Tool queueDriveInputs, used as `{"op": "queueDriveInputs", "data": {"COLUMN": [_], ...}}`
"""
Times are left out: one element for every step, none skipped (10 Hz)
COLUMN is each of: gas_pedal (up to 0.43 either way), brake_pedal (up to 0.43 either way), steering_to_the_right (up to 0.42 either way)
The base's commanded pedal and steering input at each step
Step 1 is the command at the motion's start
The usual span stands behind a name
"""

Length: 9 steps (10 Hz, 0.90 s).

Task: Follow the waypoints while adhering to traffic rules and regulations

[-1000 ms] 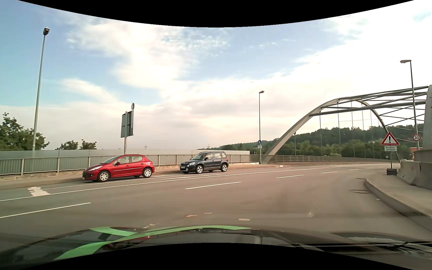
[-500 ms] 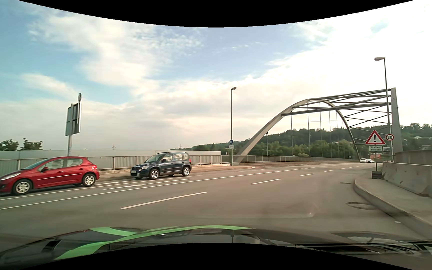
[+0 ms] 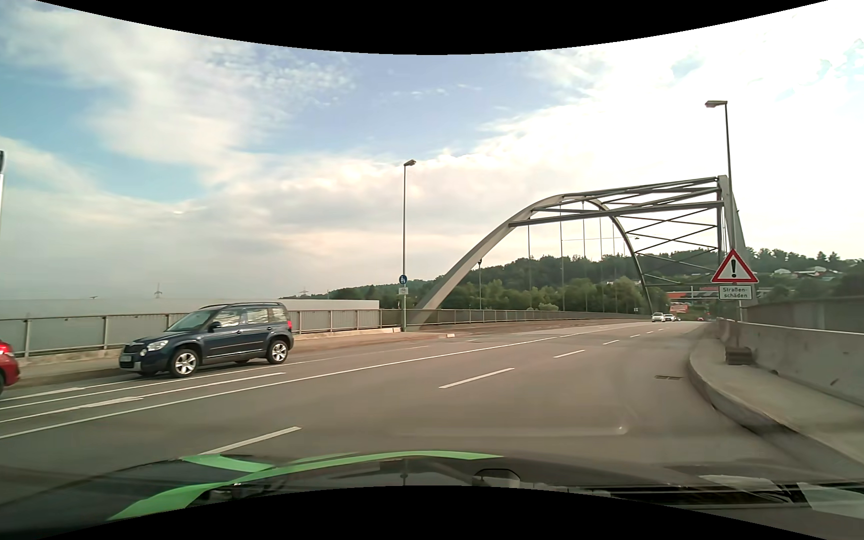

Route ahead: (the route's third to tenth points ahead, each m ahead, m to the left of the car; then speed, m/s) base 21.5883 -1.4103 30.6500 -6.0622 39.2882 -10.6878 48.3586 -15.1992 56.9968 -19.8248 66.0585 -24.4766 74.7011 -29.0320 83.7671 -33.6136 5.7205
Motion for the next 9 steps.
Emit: {"op": "queueDriveInputs", "data": {"gas_pedal": [0.248, 0.248, 0.248, 0.248, 0.248, 0.248, 0.248, 0.248, 0.248], "brake_pedal": [0.0, 0.0, 0.0, 0.0, 0.0, 0.0, 0.0, 0.0, 0.0], "steering_to_the_right": [0.184, 0.182, 0.181, 0.179, 0.176, 0.172, 0.167, 0.159, 0.154]}}
